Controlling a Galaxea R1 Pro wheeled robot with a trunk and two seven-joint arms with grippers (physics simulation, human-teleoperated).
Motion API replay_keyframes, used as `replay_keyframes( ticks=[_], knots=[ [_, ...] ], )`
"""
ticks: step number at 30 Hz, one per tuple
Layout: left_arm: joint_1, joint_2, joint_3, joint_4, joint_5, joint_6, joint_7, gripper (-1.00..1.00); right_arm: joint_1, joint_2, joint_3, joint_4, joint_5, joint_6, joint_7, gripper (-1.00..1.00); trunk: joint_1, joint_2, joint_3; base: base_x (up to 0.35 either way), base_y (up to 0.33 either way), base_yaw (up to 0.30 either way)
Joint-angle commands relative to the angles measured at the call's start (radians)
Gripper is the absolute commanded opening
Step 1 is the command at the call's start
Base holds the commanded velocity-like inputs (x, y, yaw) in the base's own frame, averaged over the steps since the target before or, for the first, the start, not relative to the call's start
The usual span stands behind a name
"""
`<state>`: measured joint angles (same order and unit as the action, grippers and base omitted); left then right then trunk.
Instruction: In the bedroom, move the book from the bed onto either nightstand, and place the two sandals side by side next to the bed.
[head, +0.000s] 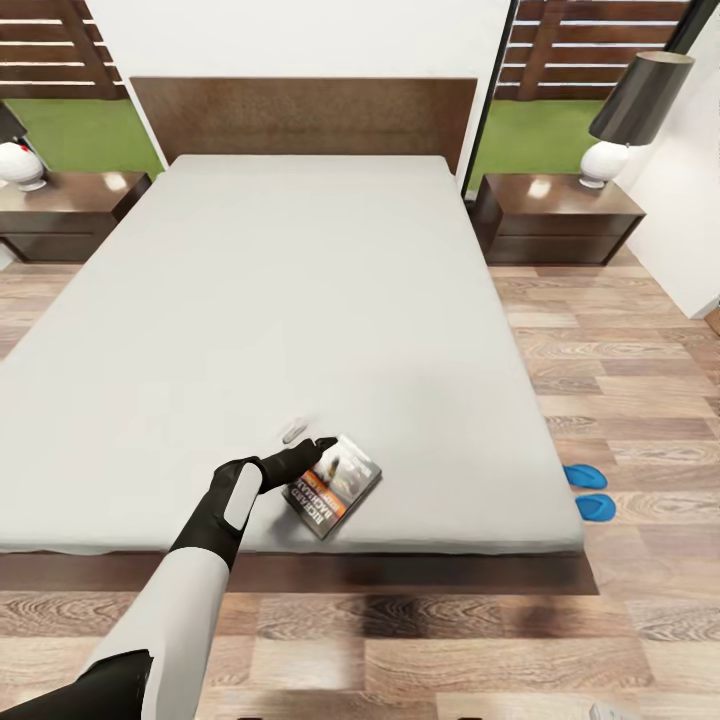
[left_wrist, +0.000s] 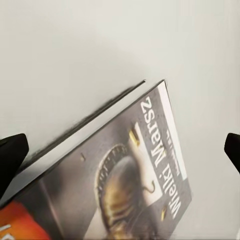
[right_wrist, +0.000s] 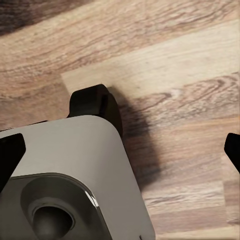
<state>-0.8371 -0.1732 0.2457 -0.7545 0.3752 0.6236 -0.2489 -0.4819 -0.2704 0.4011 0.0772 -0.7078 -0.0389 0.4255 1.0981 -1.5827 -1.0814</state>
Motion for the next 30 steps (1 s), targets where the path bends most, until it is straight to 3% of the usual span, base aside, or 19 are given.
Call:
replay_keyframes(
  ticks=[1, 30],
  knots=[
    [0.000, -0.001, 0.006, 0.000, -0.004, 0.008, -0.001, 1.00, -0.001, 0.000, 0.008, 0.004, -0.009, -0.004, 0.007, 1.00, 0.000, 0.000, -0.001, -0.085, 0.000, 0.000],
    [0.000, -0.001, 0.004, 0.000, -0.003, 0.008, -0.001, 1.00, -0.001, 0.000, 0.008, 0.004, -0.009, -0.004, 0.007, 1.00, 0.000, 0.000, -0.001, -0.005, -0.035, 0.000]
  ],
)
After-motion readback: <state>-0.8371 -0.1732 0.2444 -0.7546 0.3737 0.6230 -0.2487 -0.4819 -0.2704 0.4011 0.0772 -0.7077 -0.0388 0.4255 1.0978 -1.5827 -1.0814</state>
